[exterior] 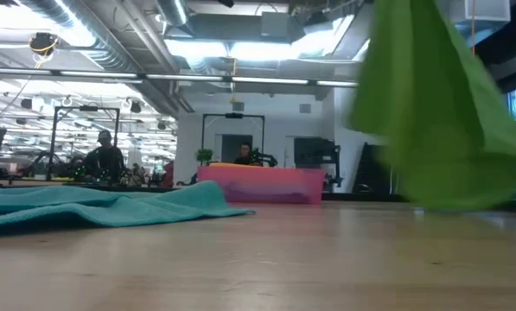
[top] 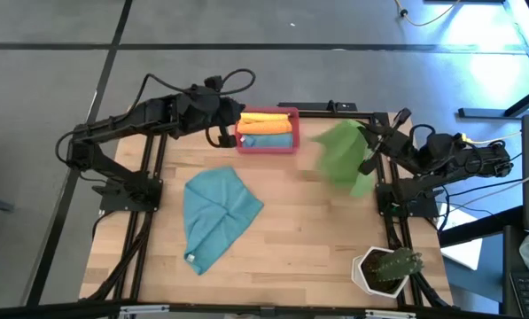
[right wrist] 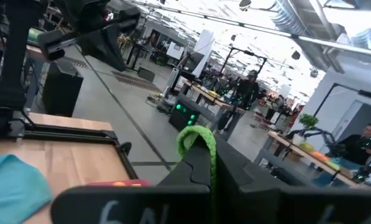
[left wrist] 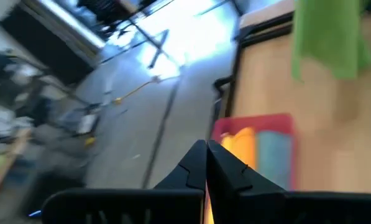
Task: Roll microfiber towels into tight, uniform cylinder then place into a basket
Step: Fold the green microfiber towel
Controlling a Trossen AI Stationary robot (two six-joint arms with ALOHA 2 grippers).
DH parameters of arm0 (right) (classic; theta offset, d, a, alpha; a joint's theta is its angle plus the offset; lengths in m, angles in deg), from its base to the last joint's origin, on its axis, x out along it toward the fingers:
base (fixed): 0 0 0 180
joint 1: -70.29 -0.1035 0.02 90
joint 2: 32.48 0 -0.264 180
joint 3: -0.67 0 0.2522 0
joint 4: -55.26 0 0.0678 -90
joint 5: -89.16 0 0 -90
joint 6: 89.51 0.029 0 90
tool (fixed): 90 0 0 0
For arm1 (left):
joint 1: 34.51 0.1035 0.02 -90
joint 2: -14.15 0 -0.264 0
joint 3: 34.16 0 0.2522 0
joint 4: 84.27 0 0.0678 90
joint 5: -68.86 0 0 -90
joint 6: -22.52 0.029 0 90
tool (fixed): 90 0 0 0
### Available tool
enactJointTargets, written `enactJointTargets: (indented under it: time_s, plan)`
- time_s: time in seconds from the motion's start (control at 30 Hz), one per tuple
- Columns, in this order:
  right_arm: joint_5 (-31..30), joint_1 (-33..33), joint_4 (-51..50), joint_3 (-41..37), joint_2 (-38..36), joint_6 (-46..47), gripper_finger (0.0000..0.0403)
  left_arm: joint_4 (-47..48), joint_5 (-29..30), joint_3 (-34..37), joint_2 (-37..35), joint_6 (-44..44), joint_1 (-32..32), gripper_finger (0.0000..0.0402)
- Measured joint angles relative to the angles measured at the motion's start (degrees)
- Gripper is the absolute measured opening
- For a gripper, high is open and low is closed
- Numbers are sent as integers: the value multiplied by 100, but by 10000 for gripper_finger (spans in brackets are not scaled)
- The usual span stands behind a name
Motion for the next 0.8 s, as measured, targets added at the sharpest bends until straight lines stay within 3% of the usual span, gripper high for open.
enactJointTargets:
  time_s: [0.3,0.5,0.67,0.8]
  plan:
    - [429,0,-98,0,37,203,0,-196,-2718,84,455,-681,-15,0]
    - [958,-1,-138,0,105,554,0,-1254,-2977,796,1013,-466,81,17]
    - [1520,-2,-287,2,164,969,0,-2485,-3947,1329,1341,-523,364,65]
    - [1896,-1,-389,2,300,1320,0,-3413,-4324,1722,1622,-710,467,109]
